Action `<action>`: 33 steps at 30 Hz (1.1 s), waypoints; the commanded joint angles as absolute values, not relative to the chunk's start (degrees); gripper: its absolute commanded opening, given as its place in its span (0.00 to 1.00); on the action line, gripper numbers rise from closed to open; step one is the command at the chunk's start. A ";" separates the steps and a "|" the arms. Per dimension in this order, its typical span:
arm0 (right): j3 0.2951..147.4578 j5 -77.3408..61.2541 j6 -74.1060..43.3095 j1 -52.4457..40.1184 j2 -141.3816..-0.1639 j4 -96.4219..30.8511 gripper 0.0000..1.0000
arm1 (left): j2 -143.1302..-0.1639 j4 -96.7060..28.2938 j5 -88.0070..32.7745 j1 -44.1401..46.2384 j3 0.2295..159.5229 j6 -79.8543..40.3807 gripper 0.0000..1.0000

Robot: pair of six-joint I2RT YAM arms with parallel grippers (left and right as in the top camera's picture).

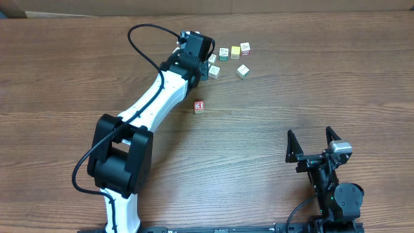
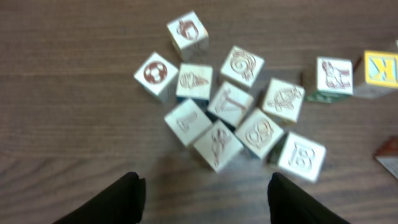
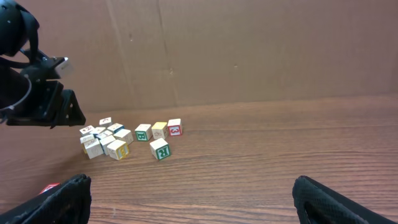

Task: Form a horizontal line
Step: 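Lower the red block to the table and open the left gripper, then move the left gripper up over the block cluster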

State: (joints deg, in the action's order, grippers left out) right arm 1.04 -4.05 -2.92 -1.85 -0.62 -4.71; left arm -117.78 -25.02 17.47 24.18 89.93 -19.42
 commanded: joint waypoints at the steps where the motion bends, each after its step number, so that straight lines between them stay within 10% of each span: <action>1: 0.45 -3.55 -2.52 -1.54 -0.19 -4.51 1.00 | -121.71 -23.33 18.11 23.27 90.70 -17.74 0.49; 33: 0.45 -3.55 -2.52 -1.54 -0.19 -4.51 1.00 | -125.36 -17.52 5.85 21.08 90.13 3.90 0.56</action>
State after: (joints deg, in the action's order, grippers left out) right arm 1.04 -4.03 -2.92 -1.85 -0.62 -4.71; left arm -124.84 -17.96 7.29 22.09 90.04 1.50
